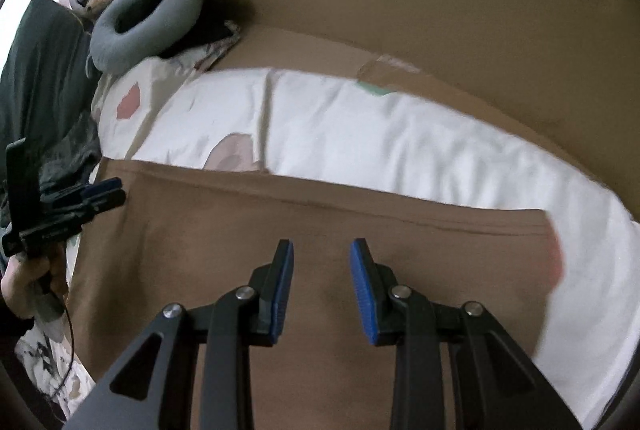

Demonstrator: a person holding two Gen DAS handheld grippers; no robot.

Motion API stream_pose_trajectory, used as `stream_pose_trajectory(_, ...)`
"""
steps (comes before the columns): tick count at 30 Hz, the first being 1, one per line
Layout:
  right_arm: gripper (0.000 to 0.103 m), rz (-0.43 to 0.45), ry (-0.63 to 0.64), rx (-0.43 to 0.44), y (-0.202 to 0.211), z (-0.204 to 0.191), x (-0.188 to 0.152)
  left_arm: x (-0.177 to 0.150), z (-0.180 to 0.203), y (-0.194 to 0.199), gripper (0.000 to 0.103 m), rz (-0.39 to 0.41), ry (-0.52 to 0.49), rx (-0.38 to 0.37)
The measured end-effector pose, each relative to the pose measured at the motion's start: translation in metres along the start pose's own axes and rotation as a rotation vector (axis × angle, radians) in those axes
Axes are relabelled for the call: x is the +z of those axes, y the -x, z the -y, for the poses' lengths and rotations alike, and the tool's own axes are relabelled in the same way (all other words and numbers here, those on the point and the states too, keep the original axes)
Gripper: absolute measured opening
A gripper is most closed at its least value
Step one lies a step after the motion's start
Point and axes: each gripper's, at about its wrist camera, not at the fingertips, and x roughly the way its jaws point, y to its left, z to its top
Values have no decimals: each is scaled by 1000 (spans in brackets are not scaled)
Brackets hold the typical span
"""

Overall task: Fold clothes
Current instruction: 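Open both grippers and smooth the folded shirt flat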

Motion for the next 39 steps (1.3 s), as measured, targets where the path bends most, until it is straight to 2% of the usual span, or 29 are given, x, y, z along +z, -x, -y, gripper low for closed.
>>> stream_pose_trajectory(6,26,-42,51,-26,-36,-24,10,6,3,-22,50,-30,-9,9)
stream_pose_trajectory(14,23,-50,10,-50,-55,-16,21,6,5,-37,50,-36,-51,36)
stream_pose_trajectory(23,21,-66,-16,-86,-65,-18,34,11,4,-41,50,-44,-40,36)
stream_pose_trajectory(27,20,-62,-1,-89,-58,-18,32,14,3,-36,50,-51,-6,26)
stream_pose_trajectory(30,19,-53,-11,-77,-47,-14,31,13,6,-21,50,-10,22,10)
stream_pose_trajectory(33,19,-45,-19,-64,-36,-10,29,9,15,-8,50,20,9,-14)
stream_pose_trajectory(35,19,-43,-6,-50,-25,-10,21,5,26,-7,50,12,-11,-45)
stream_pose_trajectory(39,19,-45,19,-78,-6,-5,-2,-4,50,-14,50,-14,-42,-90)
